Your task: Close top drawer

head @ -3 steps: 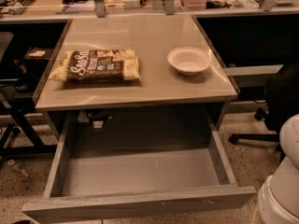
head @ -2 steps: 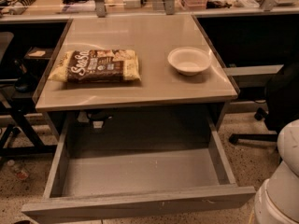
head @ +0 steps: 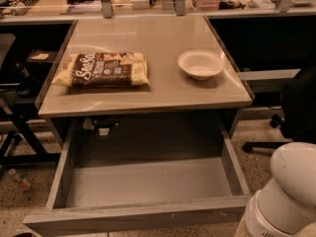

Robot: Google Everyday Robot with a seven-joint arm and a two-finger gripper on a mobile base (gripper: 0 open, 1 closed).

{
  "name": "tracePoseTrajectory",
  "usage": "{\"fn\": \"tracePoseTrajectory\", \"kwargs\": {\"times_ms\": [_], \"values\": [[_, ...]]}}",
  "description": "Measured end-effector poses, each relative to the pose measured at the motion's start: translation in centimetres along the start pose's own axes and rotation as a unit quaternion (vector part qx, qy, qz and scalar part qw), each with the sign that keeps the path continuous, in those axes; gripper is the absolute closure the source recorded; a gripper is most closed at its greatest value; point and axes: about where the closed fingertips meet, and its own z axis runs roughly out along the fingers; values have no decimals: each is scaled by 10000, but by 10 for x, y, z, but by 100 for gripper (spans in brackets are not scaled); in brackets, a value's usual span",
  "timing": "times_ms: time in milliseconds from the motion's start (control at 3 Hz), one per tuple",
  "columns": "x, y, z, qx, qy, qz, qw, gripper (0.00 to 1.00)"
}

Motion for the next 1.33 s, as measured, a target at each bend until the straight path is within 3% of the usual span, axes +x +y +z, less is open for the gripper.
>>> {"fn": "tracePoseTrajectory", "kwargs": {"times_ms": [667,1333], "values": [[-28,-41,4,355,-421,-97,9984,100],[-43,-61,15,409,-573,-94,9975,100]]}}
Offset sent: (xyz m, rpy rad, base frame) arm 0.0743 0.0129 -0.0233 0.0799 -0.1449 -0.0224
